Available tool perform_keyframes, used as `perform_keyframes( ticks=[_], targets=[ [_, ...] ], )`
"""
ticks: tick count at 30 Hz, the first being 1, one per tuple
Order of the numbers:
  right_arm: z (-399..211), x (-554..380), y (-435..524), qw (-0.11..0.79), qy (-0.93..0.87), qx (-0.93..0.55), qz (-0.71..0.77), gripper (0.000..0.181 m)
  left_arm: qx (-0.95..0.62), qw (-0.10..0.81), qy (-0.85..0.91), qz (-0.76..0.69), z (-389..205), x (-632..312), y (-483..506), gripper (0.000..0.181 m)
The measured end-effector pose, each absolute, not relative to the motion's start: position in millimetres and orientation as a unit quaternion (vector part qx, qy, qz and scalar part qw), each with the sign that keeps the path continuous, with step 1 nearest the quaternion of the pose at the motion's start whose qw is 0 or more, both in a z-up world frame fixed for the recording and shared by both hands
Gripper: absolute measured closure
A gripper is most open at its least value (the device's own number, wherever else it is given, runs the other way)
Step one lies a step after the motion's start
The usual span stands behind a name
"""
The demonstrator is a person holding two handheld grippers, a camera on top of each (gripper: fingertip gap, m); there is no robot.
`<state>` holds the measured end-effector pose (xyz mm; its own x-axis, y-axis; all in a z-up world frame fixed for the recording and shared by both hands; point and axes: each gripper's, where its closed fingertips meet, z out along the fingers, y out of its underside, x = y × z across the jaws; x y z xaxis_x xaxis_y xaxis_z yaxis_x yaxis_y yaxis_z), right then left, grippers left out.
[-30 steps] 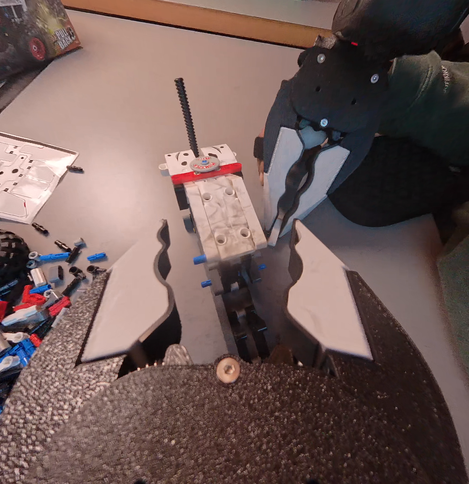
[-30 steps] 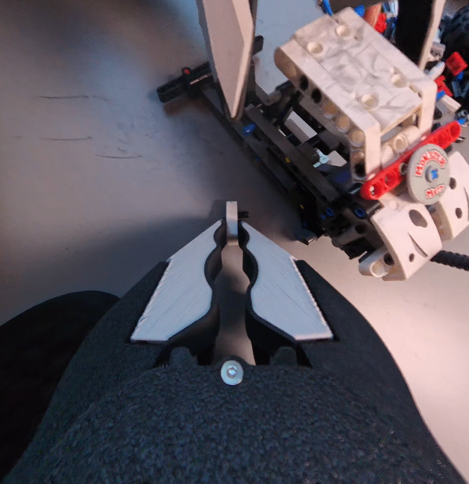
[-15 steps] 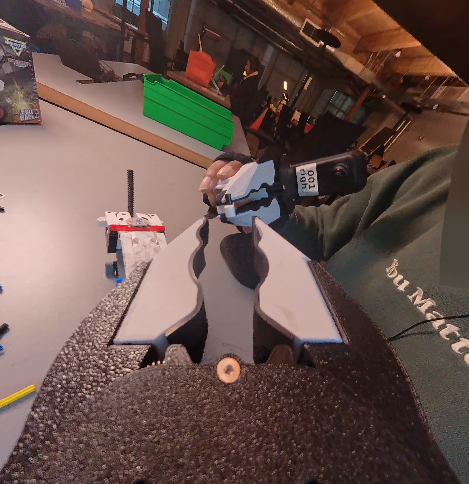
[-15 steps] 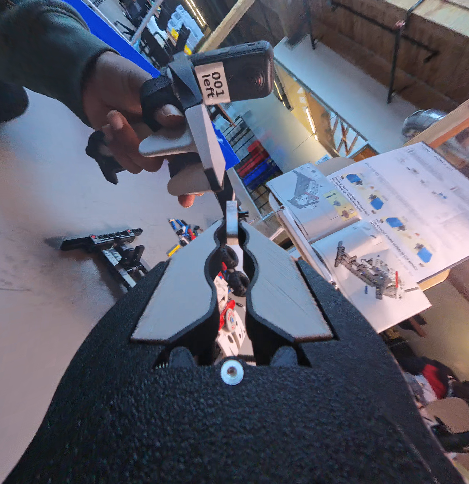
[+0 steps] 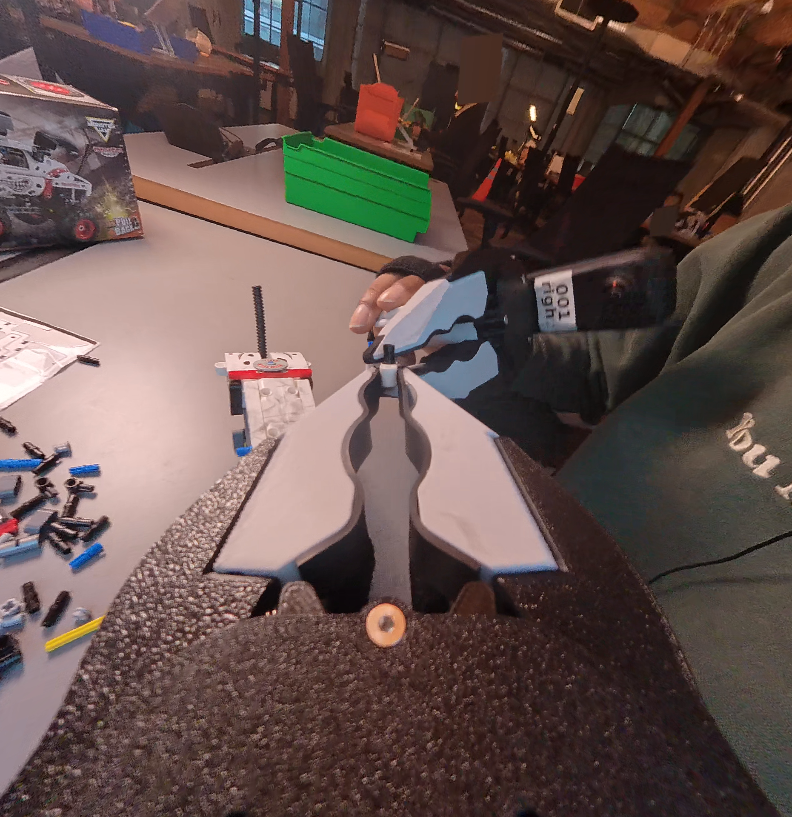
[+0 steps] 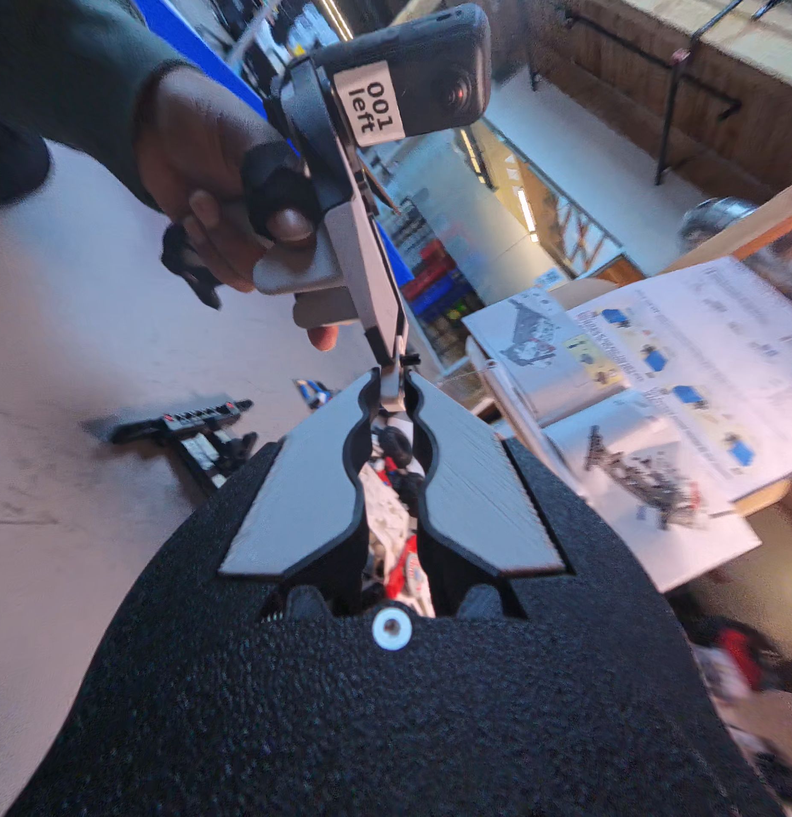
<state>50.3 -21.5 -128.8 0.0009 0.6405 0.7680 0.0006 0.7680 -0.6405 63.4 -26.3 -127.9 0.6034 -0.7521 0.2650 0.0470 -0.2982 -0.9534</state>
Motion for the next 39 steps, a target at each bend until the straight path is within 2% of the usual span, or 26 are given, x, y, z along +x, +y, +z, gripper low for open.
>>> perform_keyframes(
  ticks=[2,4,7,11,17,30,31,33,35,39],
  targets=[
    [-127,52,-26,0.583,-0.666,-0.291,0.363,0.158,-0.727,0.542,0.277,-0.317,-135,56,-25,0.174],
    [-122,55,-27,0.495,-0.661,-0.331,0.456,0.157,-0.728,0.549,0.32,-0.258,-141,52,-27,0.175],
    [-134,54,-34,0.4,-0.698,-0.344,0.485,0.156,-0.724,0.553,0.358,-0.205,-145,53,-30,0.175],
    [-142,47,-36,0.384,-0.714,-0.334,0.481,0.168,-0.724,0.551,0.388,-0.15,-149,54,-31,0.175],
    [-139,49,-40,0.365,-0.701,-0.333,0.514,0.177,-0.716,0.55,0.411,-0.128,-150,57,-35,0.175],
    [-103,39,-48,0.332,-0.673,-0.304,0.586,0.18,-0.685,0.591,0.345,-0.25,-118,49,-44,0.174],
    [-93,38,-47,0.331,-0.663,-0.296,0.603,0.178,-0.688,0.591,0.341,-0.247,-117,45,-43,0.174],
    [-14,63,-17,0.341,-0.551,-0.252,0.719,0.181,-0.738,0.562,0.333,-0.169,-153,12,-34,0.176],
    [-12,50,0,0.42,-0.616,-0.27,0.61,0.179,-0.736,0.576,0.266,-0.235,-153,-1,-40,0.176],
    [-83,-12,24,0.367,-0.756,-0.343,0.419,0.178,-0.735,0.597,0.262,-0.187,-141,-14,-33,0.175]
  ],
)
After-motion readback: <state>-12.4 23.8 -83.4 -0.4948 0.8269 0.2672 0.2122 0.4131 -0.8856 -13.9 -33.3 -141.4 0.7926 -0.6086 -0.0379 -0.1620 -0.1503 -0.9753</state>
